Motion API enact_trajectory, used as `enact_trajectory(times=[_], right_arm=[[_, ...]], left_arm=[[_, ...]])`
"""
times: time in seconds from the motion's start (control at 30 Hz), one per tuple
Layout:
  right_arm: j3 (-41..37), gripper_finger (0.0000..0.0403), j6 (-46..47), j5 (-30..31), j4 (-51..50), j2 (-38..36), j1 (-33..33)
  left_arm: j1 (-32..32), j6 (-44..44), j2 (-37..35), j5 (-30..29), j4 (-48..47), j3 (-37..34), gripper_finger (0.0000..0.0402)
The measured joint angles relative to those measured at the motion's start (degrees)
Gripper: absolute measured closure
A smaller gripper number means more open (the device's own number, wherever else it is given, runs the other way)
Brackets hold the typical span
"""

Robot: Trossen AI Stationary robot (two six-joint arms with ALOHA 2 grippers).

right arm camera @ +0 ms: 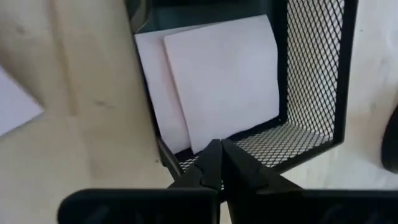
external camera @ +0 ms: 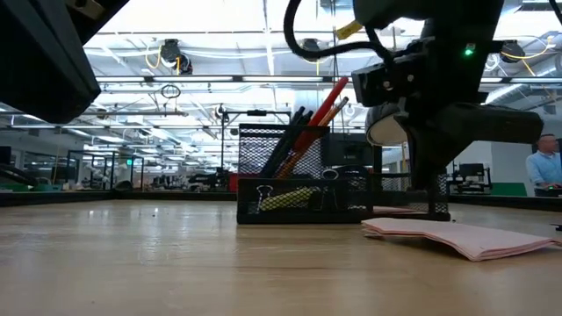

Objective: Pick and place office supplies into organizer
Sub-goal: Adjust the black desk organizer on the table, then put the pink sticky notes into the black desk organizer

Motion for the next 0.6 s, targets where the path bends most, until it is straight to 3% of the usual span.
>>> enact_trajectory(times=[0.4, 0.6], right_arm=[[0.0, 0.0402, 2.19, -0.06, 3.16, 0.0, 2.48], [0.17, 0.0382, 1.61, 6.98, 3.05, -0.93, 3.0]], left_arm=[[0.0, 0.0, 0.0, 0.0, 0.04, 0.0, 0.0396], [0.0, 0.0, 0.0, -0.02, 0.04, 0.0, 0.0396]])
